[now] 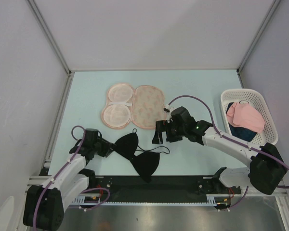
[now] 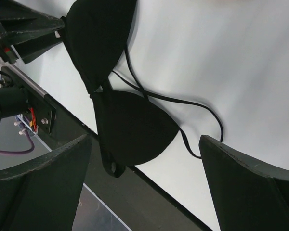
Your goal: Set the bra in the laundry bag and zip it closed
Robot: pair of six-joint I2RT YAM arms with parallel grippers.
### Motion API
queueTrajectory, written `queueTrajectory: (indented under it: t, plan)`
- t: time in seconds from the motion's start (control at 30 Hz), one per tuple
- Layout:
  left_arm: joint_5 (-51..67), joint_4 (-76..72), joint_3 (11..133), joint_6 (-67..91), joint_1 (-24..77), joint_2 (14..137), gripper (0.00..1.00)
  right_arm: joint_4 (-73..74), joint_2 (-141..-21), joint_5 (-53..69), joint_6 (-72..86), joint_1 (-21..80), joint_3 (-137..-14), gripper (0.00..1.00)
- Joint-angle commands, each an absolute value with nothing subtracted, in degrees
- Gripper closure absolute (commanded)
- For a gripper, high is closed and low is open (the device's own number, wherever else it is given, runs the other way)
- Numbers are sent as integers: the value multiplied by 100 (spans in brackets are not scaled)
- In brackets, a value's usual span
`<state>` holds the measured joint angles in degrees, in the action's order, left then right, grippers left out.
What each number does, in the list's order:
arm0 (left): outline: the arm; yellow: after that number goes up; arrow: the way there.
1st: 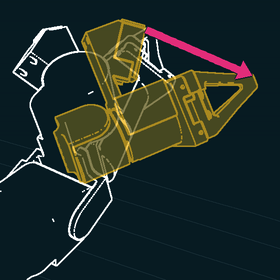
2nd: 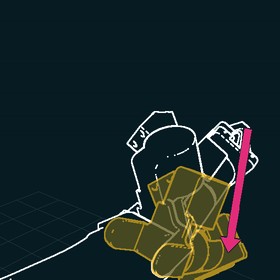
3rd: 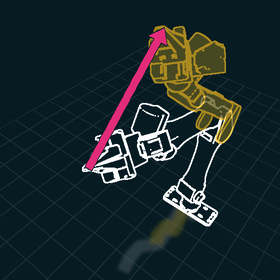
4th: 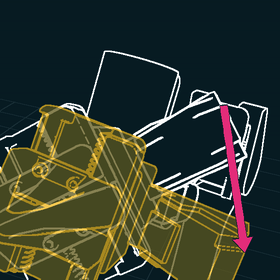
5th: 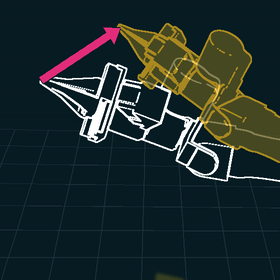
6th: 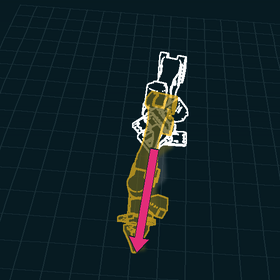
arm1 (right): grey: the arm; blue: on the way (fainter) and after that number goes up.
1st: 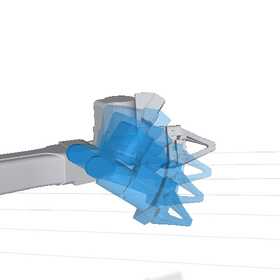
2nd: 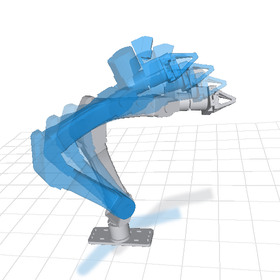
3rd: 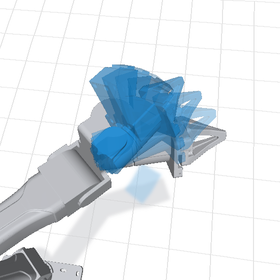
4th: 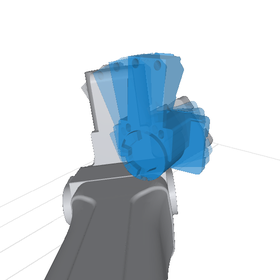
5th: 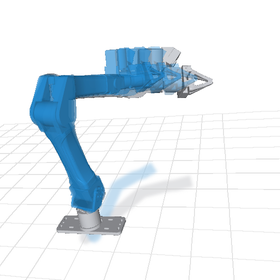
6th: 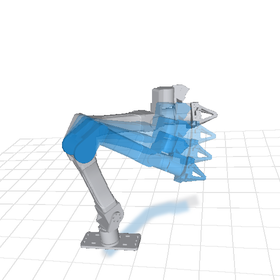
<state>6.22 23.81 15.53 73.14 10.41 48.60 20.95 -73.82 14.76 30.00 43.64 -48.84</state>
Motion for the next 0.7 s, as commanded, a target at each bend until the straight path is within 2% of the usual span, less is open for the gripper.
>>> queueTrajectory:
  t: [0.0, 0.03, 0.07, 0.13, 0.17, 0.27, 0.4, 0.57, 0.67]
  plan:
    - [598, 1679, 1353, 7269, 1002, 5211, 65, 1916, -7234, 1538, 3050, 4508, -4904, 0]
    - [545, 1644, 1380, 7216, 1011, 5229, 68, 1907, -7207, 1529, 3059, 4526, -4887, 0]
    - [510, 1626, 1397, 7120, 1011, 5212, 78, 1899, -7198, 1529, 3067, 4535, -4878, 0]
    - [414, 1644, 1537, 6936, 1011, 5011, 88, 1890, -7198, 1555, 3067, 4544, -4852, 0]
    - [396, 1661, 1625, 6647, 1011, 4931, 99, 1890, -7216, 1564, 3050, 4553, -4843, 0]
    - [430, 1854, 2231, 5840, 1011, 4536, 100, 1933, -7277, 1643, 2954, 4553, -4878, 0]
    - [1062, 1487, 2969, 4827, 1002, 4114, 100, 2021, -7418, 1994, 2612, 4421, -5159, 0]
    - [3105, 1205, 4173, 3475, 1011, 4446, 100, 1742, -7523, 3039, 2049, 4070, -5484, 0]
    - [3786, 1257, 4727, 2823, 1011, 4614, 100, 1329, -7506, 3725, 1706, 3990, -5685, 0]
